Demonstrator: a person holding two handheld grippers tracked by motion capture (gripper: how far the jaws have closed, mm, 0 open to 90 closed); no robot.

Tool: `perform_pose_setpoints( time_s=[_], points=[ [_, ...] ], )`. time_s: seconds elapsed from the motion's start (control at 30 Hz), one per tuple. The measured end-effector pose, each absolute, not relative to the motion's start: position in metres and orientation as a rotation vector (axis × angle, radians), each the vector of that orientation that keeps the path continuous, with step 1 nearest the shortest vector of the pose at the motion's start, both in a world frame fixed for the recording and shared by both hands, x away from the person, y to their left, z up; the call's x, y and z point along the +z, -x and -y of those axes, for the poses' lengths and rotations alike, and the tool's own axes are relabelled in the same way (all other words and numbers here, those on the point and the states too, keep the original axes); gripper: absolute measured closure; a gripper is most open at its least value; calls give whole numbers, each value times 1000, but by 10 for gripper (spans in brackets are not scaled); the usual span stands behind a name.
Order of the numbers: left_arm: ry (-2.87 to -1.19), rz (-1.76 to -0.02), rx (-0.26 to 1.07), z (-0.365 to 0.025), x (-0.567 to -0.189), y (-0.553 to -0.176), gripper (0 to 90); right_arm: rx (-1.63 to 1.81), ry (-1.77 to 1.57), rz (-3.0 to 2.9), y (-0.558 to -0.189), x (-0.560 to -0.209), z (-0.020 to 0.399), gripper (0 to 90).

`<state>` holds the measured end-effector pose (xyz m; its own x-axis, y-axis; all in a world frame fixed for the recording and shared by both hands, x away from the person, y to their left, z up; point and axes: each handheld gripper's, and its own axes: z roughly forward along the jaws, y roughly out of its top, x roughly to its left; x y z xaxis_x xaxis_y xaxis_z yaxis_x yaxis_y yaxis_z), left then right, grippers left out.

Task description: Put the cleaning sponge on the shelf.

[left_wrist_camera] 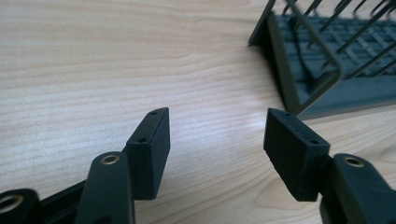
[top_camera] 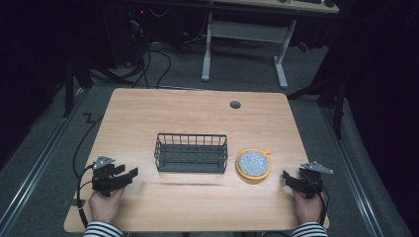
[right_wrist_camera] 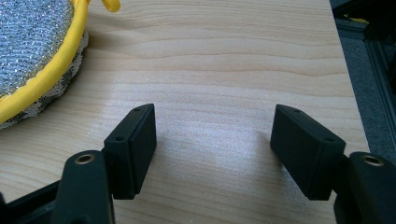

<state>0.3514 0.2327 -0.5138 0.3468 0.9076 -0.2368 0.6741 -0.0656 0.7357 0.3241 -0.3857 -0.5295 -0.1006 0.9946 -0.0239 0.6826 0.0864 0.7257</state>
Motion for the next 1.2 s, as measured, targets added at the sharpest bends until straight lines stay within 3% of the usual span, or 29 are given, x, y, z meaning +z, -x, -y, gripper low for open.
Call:
perform_pose_setpoints(
  time_s=[0.87,1.2],
  points=[
    [-1873,-1421,567,-228,-537,-366,347,781,-1650,-1847,-324,-529,385,323],
    [-1897,-1417,586,-224,-537,-365,320,750,-1693,-1842,-324,-527,383,324]
  ],
)
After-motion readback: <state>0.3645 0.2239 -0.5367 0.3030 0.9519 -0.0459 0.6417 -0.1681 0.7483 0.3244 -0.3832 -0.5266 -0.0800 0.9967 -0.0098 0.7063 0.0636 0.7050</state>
